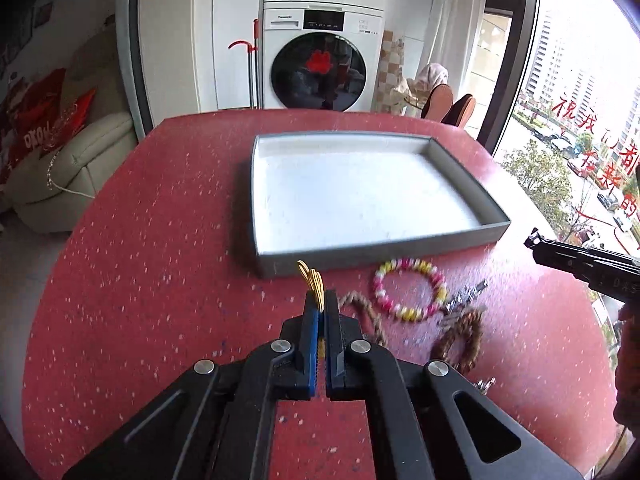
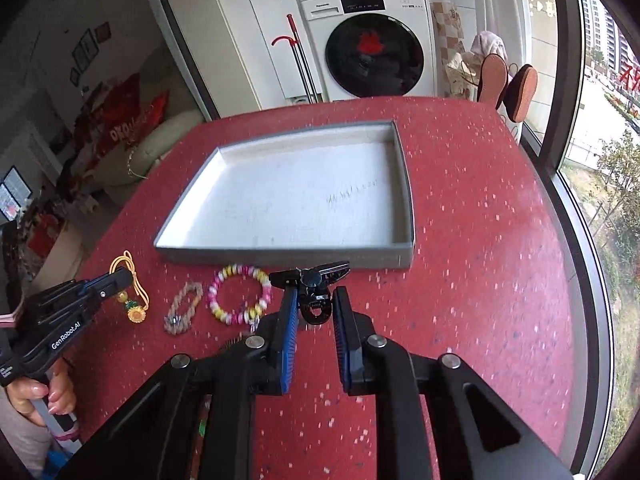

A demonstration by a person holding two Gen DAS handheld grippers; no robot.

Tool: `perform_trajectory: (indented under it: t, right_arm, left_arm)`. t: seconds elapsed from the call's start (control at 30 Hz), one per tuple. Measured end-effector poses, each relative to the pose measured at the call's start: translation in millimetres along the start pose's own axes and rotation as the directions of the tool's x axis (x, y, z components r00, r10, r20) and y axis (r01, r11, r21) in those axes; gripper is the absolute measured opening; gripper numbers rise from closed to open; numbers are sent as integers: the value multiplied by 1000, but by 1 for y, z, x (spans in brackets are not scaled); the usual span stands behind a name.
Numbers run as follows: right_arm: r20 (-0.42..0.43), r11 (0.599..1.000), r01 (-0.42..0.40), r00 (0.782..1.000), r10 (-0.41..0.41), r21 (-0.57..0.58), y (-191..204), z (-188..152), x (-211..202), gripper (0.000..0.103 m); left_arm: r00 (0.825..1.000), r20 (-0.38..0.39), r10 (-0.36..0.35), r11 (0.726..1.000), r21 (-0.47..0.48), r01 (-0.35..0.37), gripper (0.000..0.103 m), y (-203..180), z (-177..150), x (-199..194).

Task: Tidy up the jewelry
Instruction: 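Carry both items into the tray while the right tool opens to drop the black clip, then lower the yellow cord bracelet into the tray and open the left tool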

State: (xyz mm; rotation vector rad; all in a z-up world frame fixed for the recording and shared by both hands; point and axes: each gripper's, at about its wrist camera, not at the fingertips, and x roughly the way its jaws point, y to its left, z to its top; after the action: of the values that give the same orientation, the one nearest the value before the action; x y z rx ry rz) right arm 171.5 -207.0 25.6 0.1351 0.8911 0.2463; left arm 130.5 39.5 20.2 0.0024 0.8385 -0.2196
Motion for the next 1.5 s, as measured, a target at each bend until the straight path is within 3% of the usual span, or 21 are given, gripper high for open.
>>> perform_trajectory:
  t: [0.27, 0.5, 0.83, 1.1, 1.2, 1.23, 1.27, 1.4, 1.5]
  right_arm:
    - [-4, 999, -33, 999, 33, 26, -12, 53, 30, 19]
    - [-54, 998, -24, 998, 27, 51, -21, 89, 82, 19]
    - [-137, 999, 8, 991, -2, 43, -21, 99, 146, 19]
    - [-142, 999, 34, 989, -35, -8, -15, 94, 155, 20]
    - [-142, 1000, 2, 990, 0, 11, -16, 95, 153, 36]
    - [-143, 1000, 2, 990, 0, 15, -18, 95, 153, 51]
    - [-137, 1000, -6, 990, 9, 20, -18, 95, 151, 56]
    - [-99, 998, -40, 994, 45, 50, -21, 100, 134, 56]
    - [-67, 994, -71, 995, 77, 89, -25, 101, 120, 62]
  left_arm:
    - [999, 44, -22, 1000, 8, 22, 19, -13, 66, 16]
    - [999, 36, 37, 999, 28, -38, 19, -26, 117, 77]
    - [991, -63, 122, 992, 36, -120, 19, -21, 125, 162]
    - [970, -109, 216, 974, 100, -206, 19, -25, 111, 186]
    - [964, -113, 241, 967, 111, -229, 19, -29, 111, 185]
    - [964, -116, 239, 967, 114, -226, 19, -30, 111, 184]
    - [965, -119, 234, 969, 112, -221, 19, -31, 111, 183]
    - [970, -125, 208, 977, 74, -200, 19, -28, 111, 180]
    - [970, -121, 213, 976, 65, -206, 19, -25, 111, 178]
